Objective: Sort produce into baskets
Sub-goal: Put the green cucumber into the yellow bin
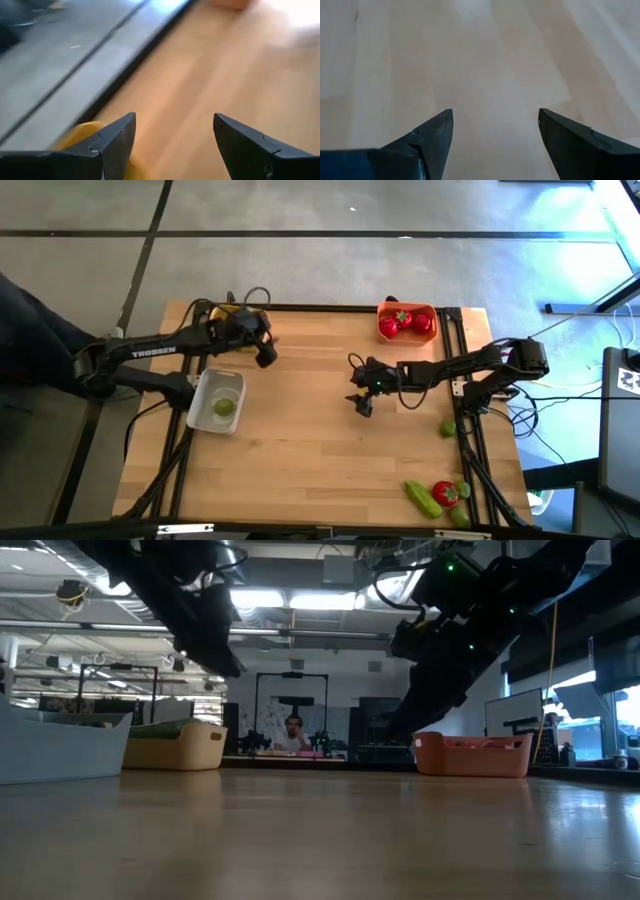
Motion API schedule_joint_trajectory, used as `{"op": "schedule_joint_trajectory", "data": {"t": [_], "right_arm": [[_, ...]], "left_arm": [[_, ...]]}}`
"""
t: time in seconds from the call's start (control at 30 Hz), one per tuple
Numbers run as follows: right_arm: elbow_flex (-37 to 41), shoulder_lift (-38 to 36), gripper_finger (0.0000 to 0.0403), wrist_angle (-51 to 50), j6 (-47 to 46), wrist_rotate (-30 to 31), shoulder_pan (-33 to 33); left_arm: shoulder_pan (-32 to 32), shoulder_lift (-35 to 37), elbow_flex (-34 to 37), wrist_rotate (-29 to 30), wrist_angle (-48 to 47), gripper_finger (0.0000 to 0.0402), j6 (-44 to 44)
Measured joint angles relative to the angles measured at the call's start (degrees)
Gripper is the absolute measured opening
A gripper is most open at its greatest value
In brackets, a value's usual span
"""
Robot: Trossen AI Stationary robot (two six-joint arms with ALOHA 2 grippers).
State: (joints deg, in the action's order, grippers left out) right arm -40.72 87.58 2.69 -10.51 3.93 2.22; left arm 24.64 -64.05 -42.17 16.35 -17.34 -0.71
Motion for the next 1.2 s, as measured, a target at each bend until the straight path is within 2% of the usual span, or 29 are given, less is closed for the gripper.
{"op": "schedule_joint_trajectory", "data": {"t": [0.13, 0.37, 0.63, 0.83, 0.97, 1.2], "right_arm": [[-2.13, -0.86, 0.0282, -5.57, -1.17, -2.08, -0.08], [-8.09, -3.16, 0.0282, -17.45, -1.27, -1.43, -3.29], [-18.41, -5.12, 0.0282, -41.40, -7.01, -2.19, -11.59], [-23.00, -5.12, 0.0282, -54.71, -16.03, -7.00, -19.81], [-23.26, -5.10, 0.0282, -58.33, -23.88, -9.05, -25.72], [-23.26, -4.73, 0.0282, -57.99, -38.07, -9.58, -36.81]], "left_arm": [[-5.92, -0.11, 0.41, -4.51, 0.44, 0.0263, 0.43], [-14.08, -0.19, 2.83, -4.91, 3.82, 0.0263, 5.24], [-19.05, -0.19, 8.31, -4.64, 12.49, 0.0263, 9.67], [-20.36, -0.22, 9.09, -4.40, 13.85, 0.0263, 10.89], [-20.98, -0.24, 9.09, -3.33, 13.84, 0.0263, 11.18], [-20.98, -0.24, 9.09, -2.65, 13.81, 0.0263, 11.74]]}}
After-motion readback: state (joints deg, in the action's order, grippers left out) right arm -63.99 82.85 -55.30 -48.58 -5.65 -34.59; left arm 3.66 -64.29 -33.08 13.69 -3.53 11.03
